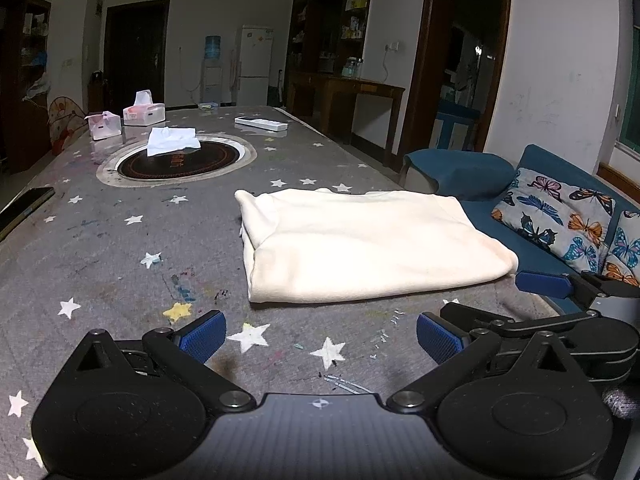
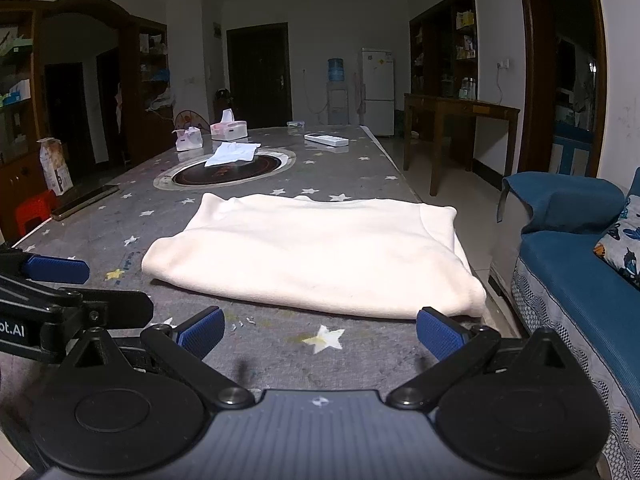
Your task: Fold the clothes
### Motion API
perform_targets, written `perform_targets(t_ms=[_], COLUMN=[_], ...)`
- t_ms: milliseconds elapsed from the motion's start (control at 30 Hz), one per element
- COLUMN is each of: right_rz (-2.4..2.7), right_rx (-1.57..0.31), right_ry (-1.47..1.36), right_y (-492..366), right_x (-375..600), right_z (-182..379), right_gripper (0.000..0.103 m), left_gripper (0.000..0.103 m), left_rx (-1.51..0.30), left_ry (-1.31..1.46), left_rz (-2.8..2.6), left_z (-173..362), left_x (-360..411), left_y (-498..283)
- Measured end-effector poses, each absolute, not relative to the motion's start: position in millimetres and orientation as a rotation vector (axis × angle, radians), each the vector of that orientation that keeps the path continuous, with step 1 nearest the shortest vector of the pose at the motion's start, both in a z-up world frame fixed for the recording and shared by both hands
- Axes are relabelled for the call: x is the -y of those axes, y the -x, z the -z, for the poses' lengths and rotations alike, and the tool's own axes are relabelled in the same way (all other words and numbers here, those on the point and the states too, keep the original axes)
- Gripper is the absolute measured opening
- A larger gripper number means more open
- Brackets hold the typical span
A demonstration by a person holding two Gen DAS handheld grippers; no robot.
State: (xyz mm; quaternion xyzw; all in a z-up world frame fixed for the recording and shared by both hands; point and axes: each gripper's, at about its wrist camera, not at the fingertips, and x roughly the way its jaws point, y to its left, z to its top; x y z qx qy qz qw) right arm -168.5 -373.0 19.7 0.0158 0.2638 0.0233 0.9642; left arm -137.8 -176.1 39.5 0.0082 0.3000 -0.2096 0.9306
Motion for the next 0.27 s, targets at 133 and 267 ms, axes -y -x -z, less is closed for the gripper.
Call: perform_targets(t_ms=[133, 267], right_rz=[-0.048, -0.049], right_rx=[-0.534, -0.537], right_ry=[-0.035, -0.036], right_y=[168.1, 168.2], right_x=[374.4, 373.4], right_z=[-19.3, -18.9], right_gripper=[0.103, 0.103], left_gripper=[0.103, 0.103], left_rx=[-0.619, -0.623], left_ry=[-0.015, -0.013], left_rz=[0.425, 0.427], left_z=[-39.1, -38.9], left_x=[175.7, 175.1], left_y=[137.5, 136.5])
